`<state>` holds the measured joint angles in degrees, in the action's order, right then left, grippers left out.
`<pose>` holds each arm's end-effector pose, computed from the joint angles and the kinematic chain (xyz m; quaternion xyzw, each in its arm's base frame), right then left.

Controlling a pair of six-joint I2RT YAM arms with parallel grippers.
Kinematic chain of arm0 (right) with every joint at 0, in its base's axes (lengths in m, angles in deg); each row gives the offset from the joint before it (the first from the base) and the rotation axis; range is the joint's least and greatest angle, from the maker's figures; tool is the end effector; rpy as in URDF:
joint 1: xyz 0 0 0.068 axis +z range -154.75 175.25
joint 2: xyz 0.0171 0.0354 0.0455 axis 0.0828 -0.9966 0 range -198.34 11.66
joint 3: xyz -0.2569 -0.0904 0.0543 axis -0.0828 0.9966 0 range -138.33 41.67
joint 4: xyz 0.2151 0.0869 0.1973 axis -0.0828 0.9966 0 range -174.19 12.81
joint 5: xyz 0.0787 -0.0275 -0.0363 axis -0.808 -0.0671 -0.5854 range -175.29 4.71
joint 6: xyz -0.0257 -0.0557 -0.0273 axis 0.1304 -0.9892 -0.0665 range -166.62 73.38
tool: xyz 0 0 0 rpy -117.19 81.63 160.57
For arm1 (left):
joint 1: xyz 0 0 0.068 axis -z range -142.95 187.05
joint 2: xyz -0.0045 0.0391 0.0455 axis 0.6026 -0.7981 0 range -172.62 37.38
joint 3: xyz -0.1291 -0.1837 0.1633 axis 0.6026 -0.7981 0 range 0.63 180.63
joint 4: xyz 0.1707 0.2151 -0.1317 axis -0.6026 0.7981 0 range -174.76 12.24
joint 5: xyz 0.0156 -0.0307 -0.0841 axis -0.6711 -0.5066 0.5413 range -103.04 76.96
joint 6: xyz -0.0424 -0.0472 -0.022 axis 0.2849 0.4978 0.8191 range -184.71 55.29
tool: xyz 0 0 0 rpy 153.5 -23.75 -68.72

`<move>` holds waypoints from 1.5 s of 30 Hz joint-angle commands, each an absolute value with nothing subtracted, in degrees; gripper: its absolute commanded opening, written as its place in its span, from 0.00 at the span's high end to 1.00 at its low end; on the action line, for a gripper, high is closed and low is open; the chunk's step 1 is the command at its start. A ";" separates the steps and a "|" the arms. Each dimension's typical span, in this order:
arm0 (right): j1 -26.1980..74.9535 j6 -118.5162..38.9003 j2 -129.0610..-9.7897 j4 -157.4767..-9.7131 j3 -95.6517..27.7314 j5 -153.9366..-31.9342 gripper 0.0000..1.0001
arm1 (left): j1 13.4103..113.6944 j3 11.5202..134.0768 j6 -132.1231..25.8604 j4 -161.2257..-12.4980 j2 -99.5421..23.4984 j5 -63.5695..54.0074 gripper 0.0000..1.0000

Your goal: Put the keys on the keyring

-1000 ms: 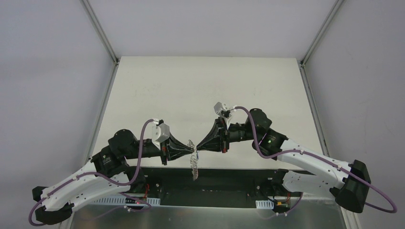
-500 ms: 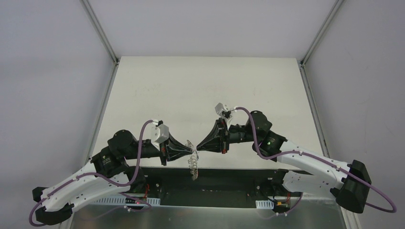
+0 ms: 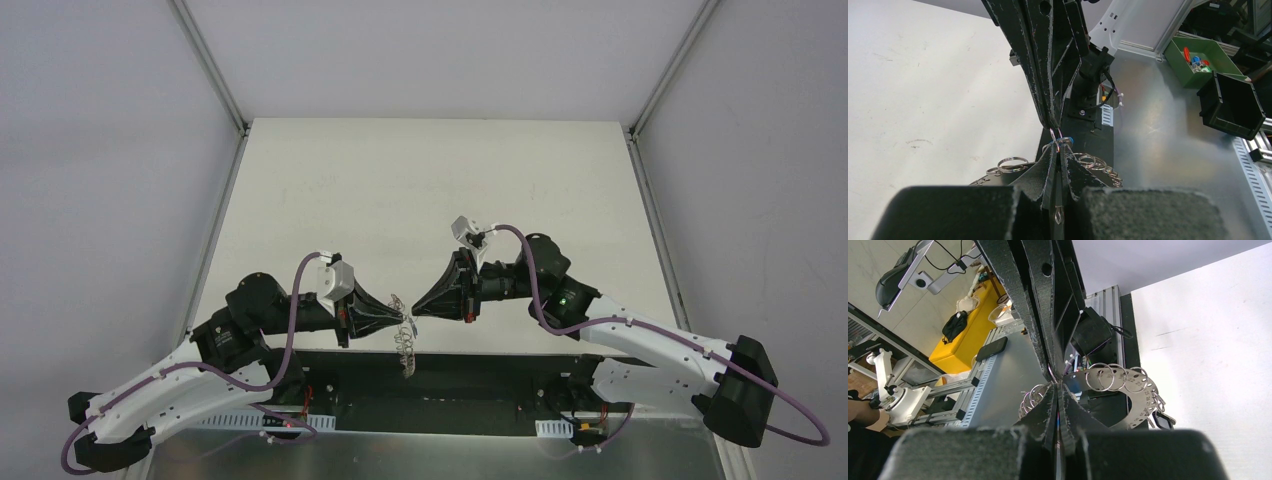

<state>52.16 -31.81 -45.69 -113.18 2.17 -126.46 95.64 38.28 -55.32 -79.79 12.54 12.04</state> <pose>0.1244 0.2554 0.3302 -0.4670 0.4573 0.6046 0.4553 0.0678 -0.1546 0.3661 0.4158 0.5151 -0.5296 0.5304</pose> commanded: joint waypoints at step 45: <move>56.98 -61.41 -46.31 -96.00 -10.12 -131.26 0.66 | 96.29 38.70 -53.88 -89.42 12.67 16.29 1.00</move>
